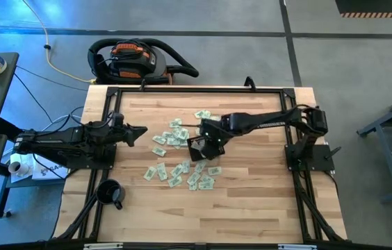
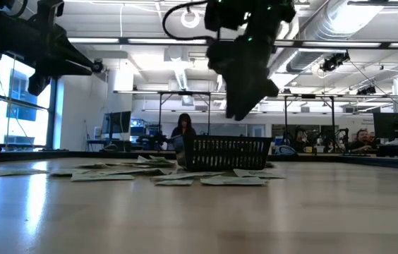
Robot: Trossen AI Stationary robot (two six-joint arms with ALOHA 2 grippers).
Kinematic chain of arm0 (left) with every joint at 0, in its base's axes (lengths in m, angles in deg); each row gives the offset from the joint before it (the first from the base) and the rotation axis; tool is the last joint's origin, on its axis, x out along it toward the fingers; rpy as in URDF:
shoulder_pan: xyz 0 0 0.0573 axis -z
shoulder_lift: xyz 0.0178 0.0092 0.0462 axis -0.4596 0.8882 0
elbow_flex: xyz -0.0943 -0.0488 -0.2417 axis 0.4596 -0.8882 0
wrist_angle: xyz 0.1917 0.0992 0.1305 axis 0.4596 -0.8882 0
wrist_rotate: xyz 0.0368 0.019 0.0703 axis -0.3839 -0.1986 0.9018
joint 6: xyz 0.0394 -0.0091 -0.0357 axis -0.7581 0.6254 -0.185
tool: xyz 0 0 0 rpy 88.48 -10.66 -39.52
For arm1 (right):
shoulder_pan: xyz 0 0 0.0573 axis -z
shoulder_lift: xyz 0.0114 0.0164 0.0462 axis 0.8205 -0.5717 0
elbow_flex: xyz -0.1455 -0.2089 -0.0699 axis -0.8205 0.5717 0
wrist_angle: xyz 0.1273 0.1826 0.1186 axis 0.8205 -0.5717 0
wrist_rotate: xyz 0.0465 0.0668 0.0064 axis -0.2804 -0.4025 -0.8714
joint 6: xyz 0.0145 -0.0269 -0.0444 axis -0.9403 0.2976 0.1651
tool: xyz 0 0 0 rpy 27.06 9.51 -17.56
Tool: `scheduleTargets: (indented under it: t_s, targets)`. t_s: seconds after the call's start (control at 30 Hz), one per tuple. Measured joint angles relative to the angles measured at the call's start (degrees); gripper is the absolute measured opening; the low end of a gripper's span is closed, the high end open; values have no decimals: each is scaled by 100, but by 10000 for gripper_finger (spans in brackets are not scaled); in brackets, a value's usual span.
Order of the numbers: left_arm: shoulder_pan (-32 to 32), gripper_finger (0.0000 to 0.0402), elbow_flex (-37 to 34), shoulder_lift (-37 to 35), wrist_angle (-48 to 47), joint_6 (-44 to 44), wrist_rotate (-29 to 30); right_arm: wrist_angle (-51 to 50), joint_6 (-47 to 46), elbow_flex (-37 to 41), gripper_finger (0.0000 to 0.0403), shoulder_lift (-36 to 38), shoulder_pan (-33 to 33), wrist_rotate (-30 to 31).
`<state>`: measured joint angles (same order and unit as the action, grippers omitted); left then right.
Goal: Pick and place Stevia / Truvia into bins
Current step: Adjust the black bin
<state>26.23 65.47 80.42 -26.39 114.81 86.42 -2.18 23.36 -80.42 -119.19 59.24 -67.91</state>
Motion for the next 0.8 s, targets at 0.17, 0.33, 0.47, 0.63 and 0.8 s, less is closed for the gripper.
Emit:
scheduleTargets:
  t_s: [0.17,0.33,0.47,0.63,0.8]
  targets:
    - [0,111,0,2,-1,-2,3,-437,-18,129,174,-9,-302,64]
    - [0,111,0,2,-3,-3,18,651,-271,-12,169,0,-309,378]
    - [0,111,0,2,-3,-118,29,606,-159,-11,153,-130,-201,269]
    - [0,111,0,2,-3,-149,84,-83,-285,2,139,-321,-115,274]
    - [0,111,0,0,-3,-149,107,-480,-291,154,139,-361,-181,6]
